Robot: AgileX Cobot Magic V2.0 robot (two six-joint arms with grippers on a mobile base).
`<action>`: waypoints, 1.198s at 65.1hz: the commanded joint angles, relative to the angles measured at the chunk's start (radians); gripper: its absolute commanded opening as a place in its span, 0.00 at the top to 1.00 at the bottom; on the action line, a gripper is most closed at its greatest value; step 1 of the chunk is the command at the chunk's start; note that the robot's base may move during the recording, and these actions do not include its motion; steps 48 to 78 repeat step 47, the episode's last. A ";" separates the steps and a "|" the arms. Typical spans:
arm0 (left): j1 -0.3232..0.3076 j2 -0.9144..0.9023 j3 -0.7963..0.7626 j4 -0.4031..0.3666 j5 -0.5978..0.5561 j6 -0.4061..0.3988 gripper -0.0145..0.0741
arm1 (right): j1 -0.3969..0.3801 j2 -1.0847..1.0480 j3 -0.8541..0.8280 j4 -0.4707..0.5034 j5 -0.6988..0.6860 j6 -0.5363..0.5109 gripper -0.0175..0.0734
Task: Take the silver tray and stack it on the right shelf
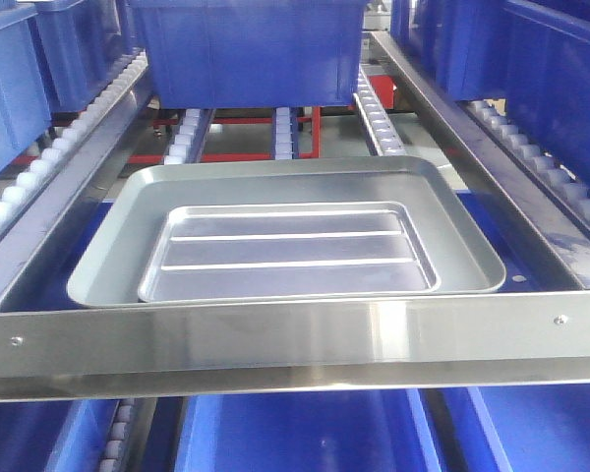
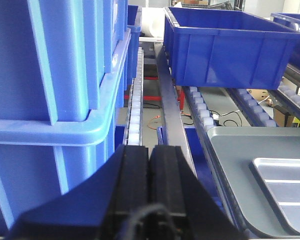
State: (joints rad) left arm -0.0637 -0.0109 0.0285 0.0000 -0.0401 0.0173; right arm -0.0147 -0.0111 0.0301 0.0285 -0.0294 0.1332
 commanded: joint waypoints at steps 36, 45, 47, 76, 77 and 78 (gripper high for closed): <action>-0.004 -0.013 0.026 0.000 -0.082 -0.009 0.95 | -0.006 -0.018 0.000 -0.001 -0.086 -0.010 0.75; -0.004 -0.013 0.026 0.000 -0.082 -0.009 0.95 | -0.006 -0.018 0.000 -0.001 -0.086 -0.010 0.75; -0.004 -0.013 0.026 0.000 -0.082 -0.009 0.95 | -0.006 -0.018 0.000 -0.001 -0.086 -0.010 0.75; -0.004 -0.013 0.026 0.000 -0.082 -0.009 0.95 | -0.006 -0.018 0.000 -0.001 -0.086 -0.010 0.75; -0.004 -0.013 0.026 0.000 -0.082 -0.009 0.95 | -0.006 -0.018 0.000 -0.001 -0.086 -0.010 0.75; -0.004 -0.013 0.026 0.000 -0.082 -0.009 0.95 | -0.006 -0.018 0.000 -0.001 -0.086 -0.010 0.75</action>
